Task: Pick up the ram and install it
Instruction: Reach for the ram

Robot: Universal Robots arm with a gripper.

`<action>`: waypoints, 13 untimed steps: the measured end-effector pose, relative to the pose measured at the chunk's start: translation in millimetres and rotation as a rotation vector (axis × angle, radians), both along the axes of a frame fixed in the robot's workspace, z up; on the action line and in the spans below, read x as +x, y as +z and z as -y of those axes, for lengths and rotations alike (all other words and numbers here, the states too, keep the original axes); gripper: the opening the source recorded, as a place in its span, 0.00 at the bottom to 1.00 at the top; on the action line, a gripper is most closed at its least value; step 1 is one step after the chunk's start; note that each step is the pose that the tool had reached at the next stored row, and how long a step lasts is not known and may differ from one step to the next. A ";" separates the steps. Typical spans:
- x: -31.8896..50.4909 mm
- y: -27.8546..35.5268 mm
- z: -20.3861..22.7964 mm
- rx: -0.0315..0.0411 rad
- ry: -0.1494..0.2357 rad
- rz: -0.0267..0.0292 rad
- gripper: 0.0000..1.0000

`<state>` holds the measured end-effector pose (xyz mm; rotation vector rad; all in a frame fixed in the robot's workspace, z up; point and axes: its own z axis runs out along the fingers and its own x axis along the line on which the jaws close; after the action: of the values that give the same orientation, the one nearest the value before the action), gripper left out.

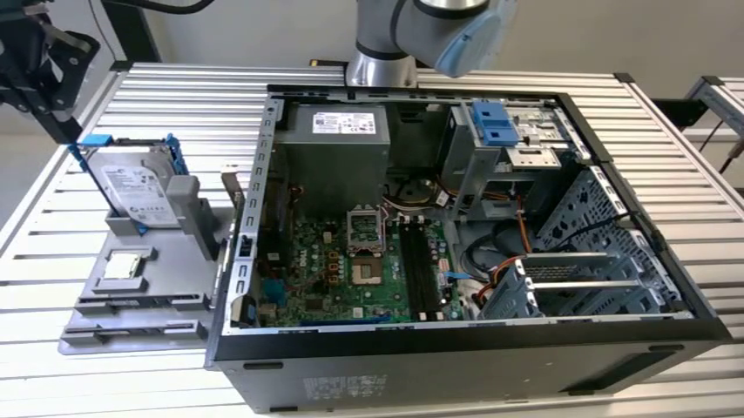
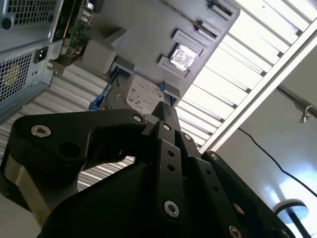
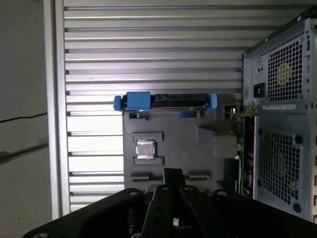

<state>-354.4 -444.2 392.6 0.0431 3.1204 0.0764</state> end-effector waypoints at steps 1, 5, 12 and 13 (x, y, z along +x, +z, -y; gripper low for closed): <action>0.3 0.0 1.8 0.0000 0.001 0.0001 0.00; 0.8 0.0 9.5 0.0000 0.003 0.0000 0.00; 1.4 -0.1 24.5 0.0000 0.010 0.0000 0.00; 1.4 -0.1 27.0 0.0000 0.010 0.0000 0.00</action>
<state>-352.9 -471.2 392.5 0.0273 3.1208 0.0766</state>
